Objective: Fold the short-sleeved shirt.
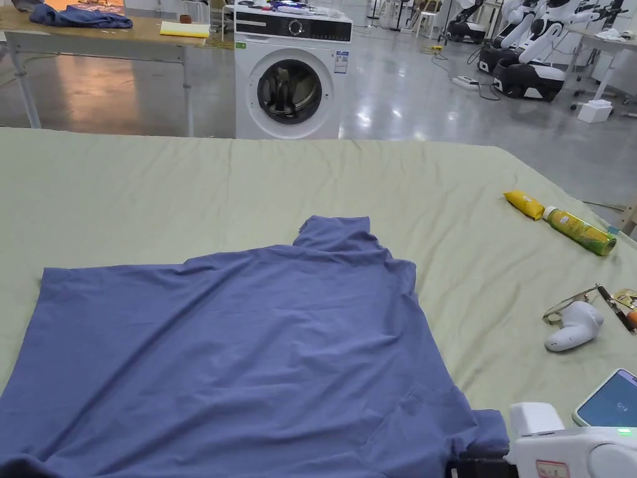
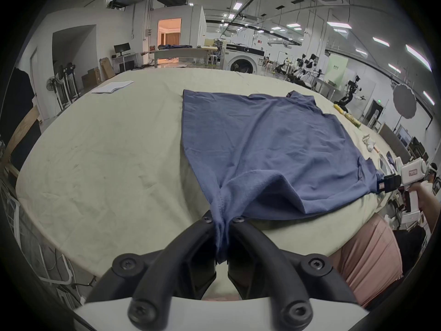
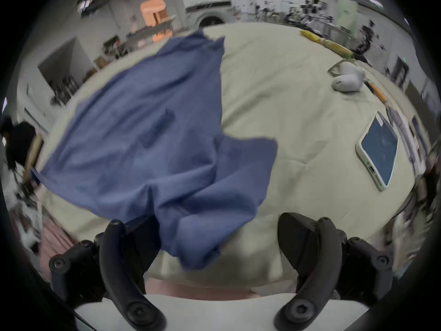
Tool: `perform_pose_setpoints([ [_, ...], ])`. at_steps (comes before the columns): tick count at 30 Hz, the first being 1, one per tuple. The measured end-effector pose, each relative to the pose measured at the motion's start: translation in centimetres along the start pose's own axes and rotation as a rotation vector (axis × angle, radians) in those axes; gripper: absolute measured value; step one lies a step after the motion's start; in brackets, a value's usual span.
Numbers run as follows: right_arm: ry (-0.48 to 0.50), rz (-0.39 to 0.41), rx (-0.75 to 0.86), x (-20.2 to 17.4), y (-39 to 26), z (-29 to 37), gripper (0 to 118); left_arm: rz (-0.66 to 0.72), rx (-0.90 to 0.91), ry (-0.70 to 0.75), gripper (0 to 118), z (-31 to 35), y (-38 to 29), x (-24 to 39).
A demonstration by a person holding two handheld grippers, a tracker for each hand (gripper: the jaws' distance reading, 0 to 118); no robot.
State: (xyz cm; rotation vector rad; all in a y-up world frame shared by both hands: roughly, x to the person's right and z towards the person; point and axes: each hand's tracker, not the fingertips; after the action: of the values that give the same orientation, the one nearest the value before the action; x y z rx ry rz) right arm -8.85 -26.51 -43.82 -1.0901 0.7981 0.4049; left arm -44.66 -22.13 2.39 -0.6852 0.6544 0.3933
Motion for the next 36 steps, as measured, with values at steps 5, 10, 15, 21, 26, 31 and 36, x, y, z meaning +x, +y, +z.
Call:
perform_pose_setpoints([
  [5, -0.044, 0.152, 0.079, -2.4, 0.2, 2.4, 20, -0.014, -0.031, 0.022, 0, -0.3, -0.3, -0.1],
  [10, -0.008, 0.089, 0.163, -2.2, -0.4, 5.1, 6, -0.014, -0.018, 0.010, 0, 0.5, 0.2, -0.5],
  [15, 0.038, -0.005, 0.165, -0.7, -1.9, 7.9, 6, 0.013, -0.013, -0.007, 0, 2.0, 0.4, -0.9],
  [21, 0.043, -0.038, 0.089, -0.8, -3.2, 9.9, 6, -0.013, -0.051, -0.008, 0, 2.7, 0.0, -0.6],
  [26, 0.063, -0.056, 0.049, -1.3, 0.5, 11.1, 6, 0.019, -0.114, -0.010, 0, 1.8, 1.6, -1.1],
  [31, 0.086, 0.040, -0.101, -2.1, 11.0, 10.9, 6, -0.033, -0.302, -0.110, 0, -1.1, 8.7, -3.4],
  [36, 0.048, 0.030, -0.175, -3.3, 22.9, 6.2, 6, -0.029, -0.425, -0.129, 0, -6.1, 16.7, -4.0],
])
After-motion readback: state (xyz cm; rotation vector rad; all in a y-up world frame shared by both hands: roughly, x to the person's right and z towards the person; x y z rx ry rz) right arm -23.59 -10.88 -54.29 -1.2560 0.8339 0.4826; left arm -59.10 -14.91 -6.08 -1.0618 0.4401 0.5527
